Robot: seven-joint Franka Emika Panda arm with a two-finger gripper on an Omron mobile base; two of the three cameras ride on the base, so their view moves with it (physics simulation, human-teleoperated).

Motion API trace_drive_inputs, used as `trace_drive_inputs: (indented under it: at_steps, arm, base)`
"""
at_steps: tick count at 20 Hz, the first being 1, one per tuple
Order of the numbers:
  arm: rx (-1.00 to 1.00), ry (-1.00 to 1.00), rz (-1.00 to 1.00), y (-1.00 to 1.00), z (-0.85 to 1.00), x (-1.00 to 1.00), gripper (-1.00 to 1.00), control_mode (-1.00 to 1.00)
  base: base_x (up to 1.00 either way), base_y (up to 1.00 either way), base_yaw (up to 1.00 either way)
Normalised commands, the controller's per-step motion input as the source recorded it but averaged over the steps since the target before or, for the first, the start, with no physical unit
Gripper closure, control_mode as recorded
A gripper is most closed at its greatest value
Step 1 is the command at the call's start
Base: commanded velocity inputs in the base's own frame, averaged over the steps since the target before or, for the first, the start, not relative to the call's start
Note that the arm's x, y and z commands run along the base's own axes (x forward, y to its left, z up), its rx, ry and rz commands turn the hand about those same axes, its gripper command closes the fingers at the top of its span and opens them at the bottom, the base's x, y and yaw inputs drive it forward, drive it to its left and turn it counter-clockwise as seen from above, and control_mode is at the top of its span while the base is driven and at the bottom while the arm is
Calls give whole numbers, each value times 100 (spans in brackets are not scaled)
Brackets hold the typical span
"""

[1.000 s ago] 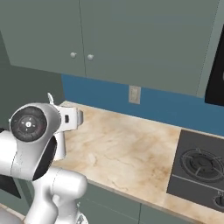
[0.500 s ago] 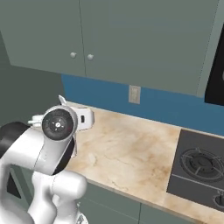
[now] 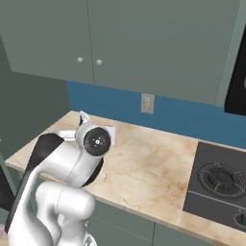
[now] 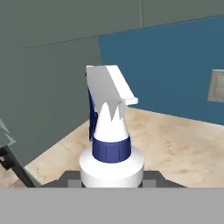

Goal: Move the cutting board and knife to the sink. Then move spray from the cabinet to the counter.

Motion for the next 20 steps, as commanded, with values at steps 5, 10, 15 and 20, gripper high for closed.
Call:
trace_drive_inputs:
  at_steps: [5,10,15,20]
  arm:
    - [7,-3,0,0,-57,49,100,-100]
    - [0,-13,0,1,-35,39,100,-100]
    - [0,-7,0,3,-29,49,100,-100]
    - [0,0,0,0,-23,48,100,-100]
  base:
    - [0,0,0]
    - [0,0,0]
    - [0,0,0]
    - [0,0,0]
